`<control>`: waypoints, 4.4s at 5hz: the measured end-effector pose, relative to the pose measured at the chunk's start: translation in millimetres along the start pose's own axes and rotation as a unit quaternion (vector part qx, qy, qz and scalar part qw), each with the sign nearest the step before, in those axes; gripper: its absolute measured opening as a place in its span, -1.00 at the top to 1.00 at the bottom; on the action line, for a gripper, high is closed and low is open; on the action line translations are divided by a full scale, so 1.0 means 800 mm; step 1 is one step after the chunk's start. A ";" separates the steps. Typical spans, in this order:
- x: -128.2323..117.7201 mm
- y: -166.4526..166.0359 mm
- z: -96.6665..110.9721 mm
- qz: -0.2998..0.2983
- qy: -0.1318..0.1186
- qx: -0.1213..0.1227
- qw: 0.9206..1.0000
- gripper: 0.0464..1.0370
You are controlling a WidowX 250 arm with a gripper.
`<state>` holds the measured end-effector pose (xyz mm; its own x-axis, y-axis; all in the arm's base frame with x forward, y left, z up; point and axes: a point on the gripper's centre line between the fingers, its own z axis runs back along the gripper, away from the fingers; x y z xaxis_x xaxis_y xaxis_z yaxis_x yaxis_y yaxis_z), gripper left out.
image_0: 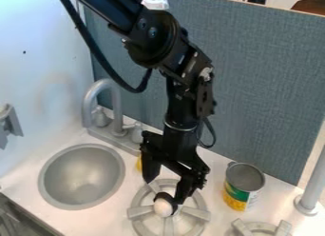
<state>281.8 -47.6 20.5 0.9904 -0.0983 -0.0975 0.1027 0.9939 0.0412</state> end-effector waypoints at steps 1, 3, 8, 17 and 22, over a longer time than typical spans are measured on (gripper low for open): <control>-0.005 -0.001 -0.012 -0.001 0.017 0.001 1.000 -0.93; -0.013 -0.012 0.016 0.012 -0.021 -0.022 0.999 -0.93; -0.028 -0.095 0.008 -0.086 -0.032 -0.035 0.995 -0.93; -0.023 -0.094 -0.058 -0.058 0.078 0.019 0.995 0.41; 0.019 -0.151 0.016 -0.170 -0.018 -0.019 0.985 0.41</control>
<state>285.7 -169.7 26.6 0.9020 -0.4268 -0.0648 0.4261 0.9043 -0.0252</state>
